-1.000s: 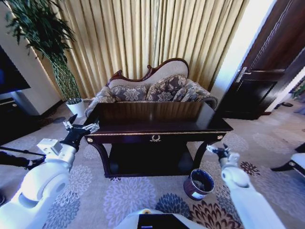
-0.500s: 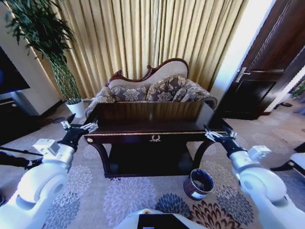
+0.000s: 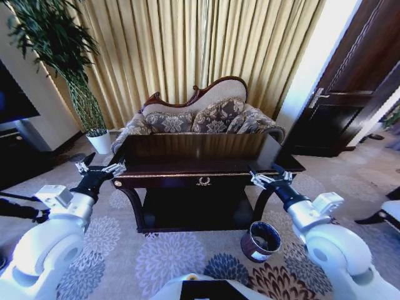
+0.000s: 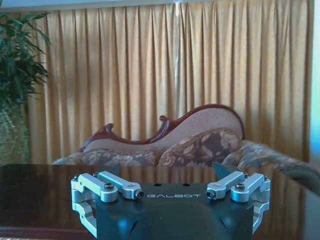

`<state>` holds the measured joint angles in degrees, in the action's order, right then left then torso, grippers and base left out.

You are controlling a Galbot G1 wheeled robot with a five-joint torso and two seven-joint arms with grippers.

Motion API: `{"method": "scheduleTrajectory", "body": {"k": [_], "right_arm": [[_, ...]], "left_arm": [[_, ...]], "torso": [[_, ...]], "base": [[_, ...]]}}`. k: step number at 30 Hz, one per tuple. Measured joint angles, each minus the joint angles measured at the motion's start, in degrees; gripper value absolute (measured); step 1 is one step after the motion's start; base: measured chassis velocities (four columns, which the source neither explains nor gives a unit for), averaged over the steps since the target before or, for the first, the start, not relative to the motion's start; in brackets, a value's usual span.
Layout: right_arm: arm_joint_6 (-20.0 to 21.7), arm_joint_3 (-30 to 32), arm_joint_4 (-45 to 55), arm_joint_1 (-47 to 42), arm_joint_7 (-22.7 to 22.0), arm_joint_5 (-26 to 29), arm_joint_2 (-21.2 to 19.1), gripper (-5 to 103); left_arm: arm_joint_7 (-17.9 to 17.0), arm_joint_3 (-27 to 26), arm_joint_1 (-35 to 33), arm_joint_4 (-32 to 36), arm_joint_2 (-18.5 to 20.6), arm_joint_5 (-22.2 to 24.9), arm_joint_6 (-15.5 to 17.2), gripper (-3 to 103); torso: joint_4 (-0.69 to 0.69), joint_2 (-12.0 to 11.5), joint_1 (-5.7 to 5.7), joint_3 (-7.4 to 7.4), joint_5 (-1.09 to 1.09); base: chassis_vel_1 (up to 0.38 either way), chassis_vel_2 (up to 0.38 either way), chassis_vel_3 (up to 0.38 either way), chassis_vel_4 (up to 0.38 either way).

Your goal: Move to the front of the table and place the trash on the table into the trash bin.

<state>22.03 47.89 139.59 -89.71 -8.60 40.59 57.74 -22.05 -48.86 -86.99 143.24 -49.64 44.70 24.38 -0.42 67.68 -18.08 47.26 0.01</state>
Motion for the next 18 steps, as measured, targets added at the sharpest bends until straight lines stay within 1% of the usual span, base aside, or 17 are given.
{"method": "scheduleTrajectory", "body": {"k": [12,18], "right_arm": [[-0.2,-0.1,-0.6,0.7,-0.4,-0.7,-0.1,100],[-0.3,0.0,-1.7,1.1,-0.3,-0.7,-0.4,100]], "left_arm": [[0.0,0.0,-1.1,0.0,0.0,0.0,-0.1,100],[0.0,0.1,-1.3,0.0,0.1,0.0,-0.1,100]], "torso": [[0.00,0.0,-0.01,0.00,-0.01],[-0.01,0.0,-0.02,0.01,-0.01]], "base": [[0.002,-0.003,-0.006,0.003],[0.114,-0.124,-0.114,0.122]]}}
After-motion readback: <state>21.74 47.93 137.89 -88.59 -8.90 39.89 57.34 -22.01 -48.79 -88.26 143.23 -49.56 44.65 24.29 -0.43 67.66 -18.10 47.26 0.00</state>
